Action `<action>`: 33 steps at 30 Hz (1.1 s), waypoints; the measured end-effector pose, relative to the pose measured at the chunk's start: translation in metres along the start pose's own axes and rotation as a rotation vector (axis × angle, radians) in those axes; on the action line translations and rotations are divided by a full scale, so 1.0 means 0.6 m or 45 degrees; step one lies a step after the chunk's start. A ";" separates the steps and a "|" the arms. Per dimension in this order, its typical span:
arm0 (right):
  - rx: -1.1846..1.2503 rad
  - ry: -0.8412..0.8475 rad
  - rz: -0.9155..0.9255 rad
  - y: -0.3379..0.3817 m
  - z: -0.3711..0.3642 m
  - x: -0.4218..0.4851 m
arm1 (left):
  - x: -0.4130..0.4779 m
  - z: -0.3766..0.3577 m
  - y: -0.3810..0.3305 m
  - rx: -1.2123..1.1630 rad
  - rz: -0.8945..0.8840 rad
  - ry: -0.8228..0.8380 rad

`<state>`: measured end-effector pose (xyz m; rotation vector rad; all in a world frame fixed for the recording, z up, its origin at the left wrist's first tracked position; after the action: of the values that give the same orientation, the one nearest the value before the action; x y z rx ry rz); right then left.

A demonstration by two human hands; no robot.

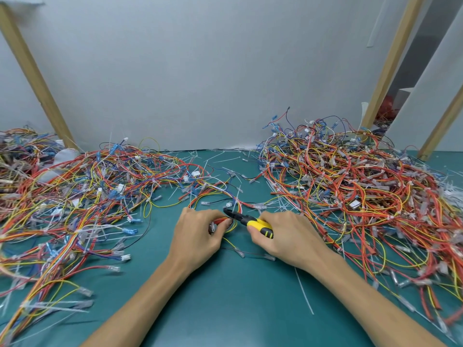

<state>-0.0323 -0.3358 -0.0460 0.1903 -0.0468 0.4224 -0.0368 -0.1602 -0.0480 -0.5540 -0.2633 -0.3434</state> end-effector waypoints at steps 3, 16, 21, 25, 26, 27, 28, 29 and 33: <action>0.031 -0.022 0.011 0.002 -0.002 -0.001 | 0.001 0.003 0.000 -0.013 0.003 -0.011; 0.058 0.021 0.041 -0.004 0.000 -0.001 | 0.002 -0.001 0.002 -0.001 -0.016 0.010; 0.051 0.028 0.025 0.000 0.003 0.000 | 0.001 0.001 0.001 -0.032 -0.023 -0.002; 0.084 0.043 -0.021 0.000 0.002 -0.002 | -0.001 0.003 -0.001 -0.056 -0.025 -0.016; 0.092 0.047 -0.027 0.001 0.003 -0.002 | -0.002 0.004 -0.001 -0.064 -0.026 -0.023; 0.102 0.051 -0.032 0.001 0.003 -0.002 | -0.002 0.005 -0.002 -0.071 -0.027 -0.028; 0.117 0.054 -0.036 0.000 0.004 -0.003 | -0.002 0.006 -0.002 -0.079 -0.027 -0.031; 0.134 0.055 -0.041 0.000 0.005 -0.003 | -0.002 0.007 -0.001 -0.090 -0.027 -0.034; 0.104 0.064 -0.049 -0.006 0.010 -0.003 | -0.002 0.009 -0.004 -0.114 -0.049 -0.035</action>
<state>-0.0324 -0.3411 -0.0411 0.2603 0.0233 0.3906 -0.0397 -0.1584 -0.0428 -0.6430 -0.2860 -0.3864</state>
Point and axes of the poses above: each hand's wrist, its own x-axis towards the middle knuckle, its own z-axis out of the back of the hand, y = z × x, the point moved 8 cm from there along x, towards the middle knuckle, and after that the axes turned 13 degrees about y, right-handed, at the moved point
